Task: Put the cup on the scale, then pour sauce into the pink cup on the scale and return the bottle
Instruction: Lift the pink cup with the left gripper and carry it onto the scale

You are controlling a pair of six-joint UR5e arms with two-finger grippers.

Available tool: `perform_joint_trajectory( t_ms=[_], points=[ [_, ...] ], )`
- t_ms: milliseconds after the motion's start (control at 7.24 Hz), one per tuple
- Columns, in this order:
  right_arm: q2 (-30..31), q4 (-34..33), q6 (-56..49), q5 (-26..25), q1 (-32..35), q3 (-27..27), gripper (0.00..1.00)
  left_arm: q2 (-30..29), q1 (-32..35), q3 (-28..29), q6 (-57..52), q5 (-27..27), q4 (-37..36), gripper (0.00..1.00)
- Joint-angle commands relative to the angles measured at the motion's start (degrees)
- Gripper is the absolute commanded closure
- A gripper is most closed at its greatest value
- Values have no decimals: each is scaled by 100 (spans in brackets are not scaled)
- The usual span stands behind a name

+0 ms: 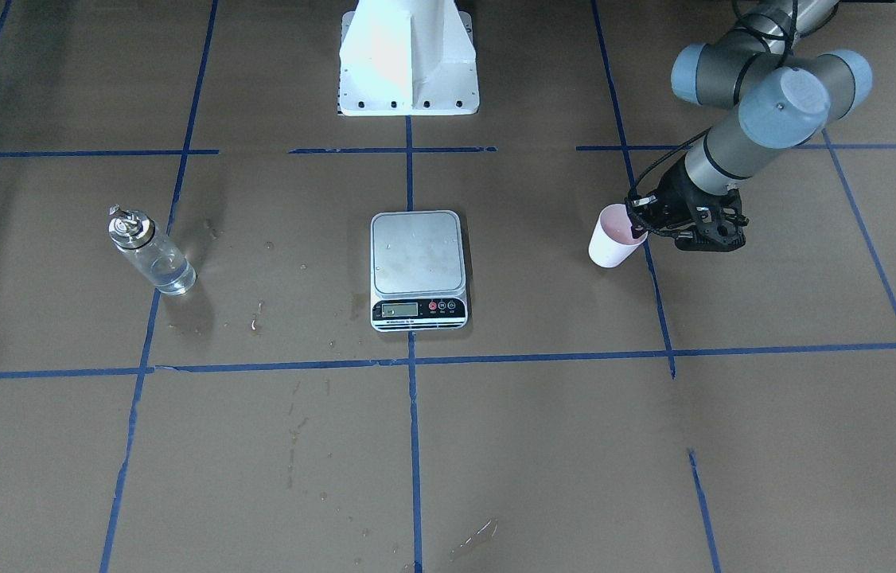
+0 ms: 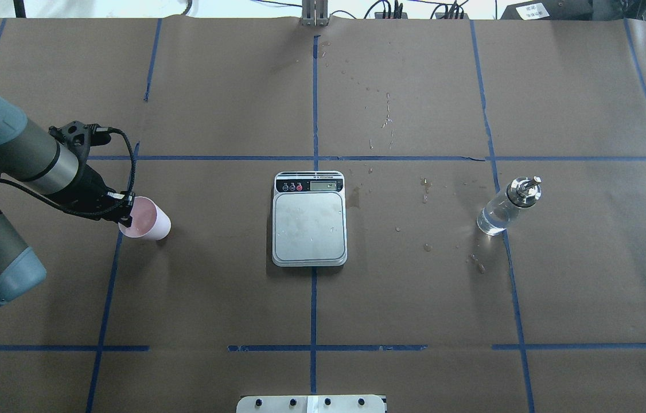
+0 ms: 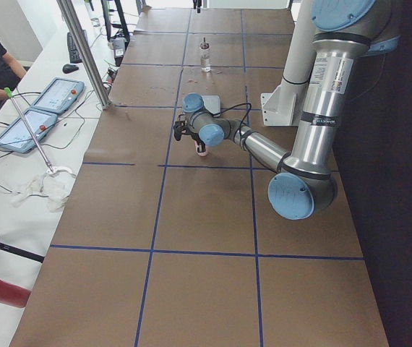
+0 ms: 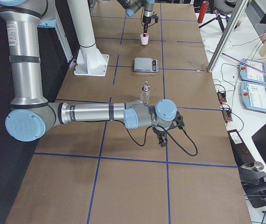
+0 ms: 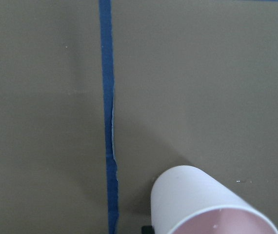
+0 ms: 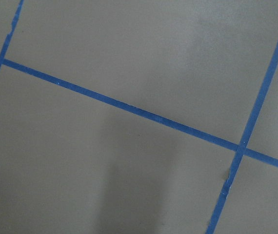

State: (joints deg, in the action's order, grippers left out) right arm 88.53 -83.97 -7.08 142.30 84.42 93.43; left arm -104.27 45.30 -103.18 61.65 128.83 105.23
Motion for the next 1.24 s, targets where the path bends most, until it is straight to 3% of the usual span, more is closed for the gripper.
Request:
perform_joint_trajectory(
  t_ms=[0,276,552,829,1105],
  points=[
    [172,761,1047,25,-30,324,0,-1423,-81,-88,1002,-129,-1192,100],
    [628,1922,1864,104,-205,456,0,-2130,-546,16,1786,-393,-1303,100],
    [858,2690,2420,114,-390,465,0,-2640,-1073,611,1859,-797,-1251,100],
    [929,2701,2457,114,-461,474,0,-2958,-1198,1113,1850,-807,-1058,100],
    [964,2728,2458,114,-461,474,0,-2985,-1207,1177,1842,-912,-1013,100]
  ],
)
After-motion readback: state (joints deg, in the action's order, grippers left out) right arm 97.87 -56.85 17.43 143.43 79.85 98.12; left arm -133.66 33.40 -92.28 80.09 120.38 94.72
